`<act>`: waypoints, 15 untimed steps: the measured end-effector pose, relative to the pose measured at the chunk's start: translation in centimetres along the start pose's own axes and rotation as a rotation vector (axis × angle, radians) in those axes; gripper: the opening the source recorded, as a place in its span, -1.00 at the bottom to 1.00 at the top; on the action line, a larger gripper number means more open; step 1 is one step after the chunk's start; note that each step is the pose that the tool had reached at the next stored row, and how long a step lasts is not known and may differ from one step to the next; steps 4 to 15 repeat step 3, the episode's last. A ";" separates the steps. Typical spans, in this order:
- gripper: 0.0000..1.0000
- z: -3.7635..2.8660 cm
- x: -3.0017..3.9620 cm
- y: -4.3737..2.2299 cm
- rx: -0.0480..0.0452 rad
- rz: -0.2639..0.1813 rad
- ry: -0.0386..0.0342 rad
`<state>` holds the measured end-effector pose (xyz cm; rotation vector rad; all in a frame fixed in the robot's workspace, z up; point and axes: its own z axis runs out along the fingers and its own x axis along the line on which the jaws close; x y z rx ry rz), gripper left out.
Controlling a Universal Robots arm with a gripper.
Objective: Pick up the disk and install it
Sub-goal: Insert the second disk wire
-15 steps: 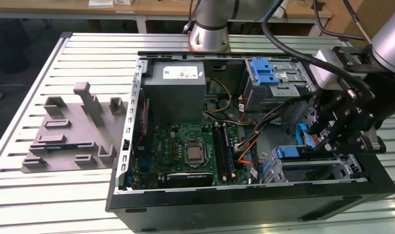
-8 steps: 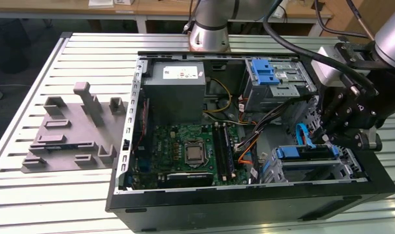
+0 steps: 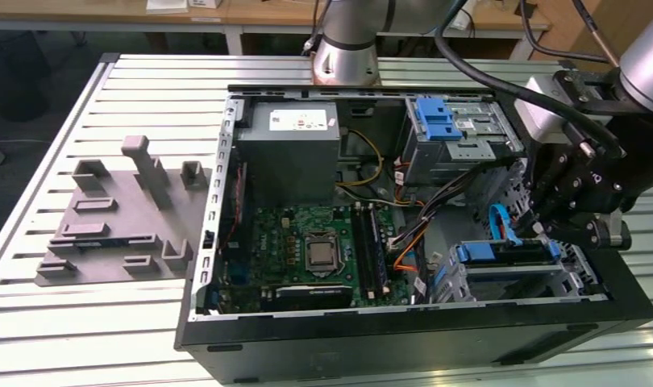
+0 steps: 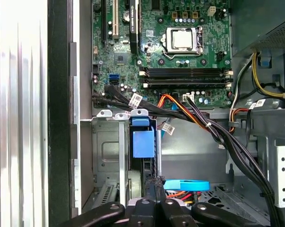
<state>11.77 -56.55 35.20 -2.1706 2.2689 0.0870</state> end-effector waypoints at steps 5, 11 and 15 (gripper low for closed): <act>-0.79 0.00 0.00 0.00 -0.0001 0.000 0.0001; -0.79 0.00 0.00 0.00 -0.0001 0.000 0.0001; -0.79 0.00 0.00 0.00 -0.0001 0.000 0.0001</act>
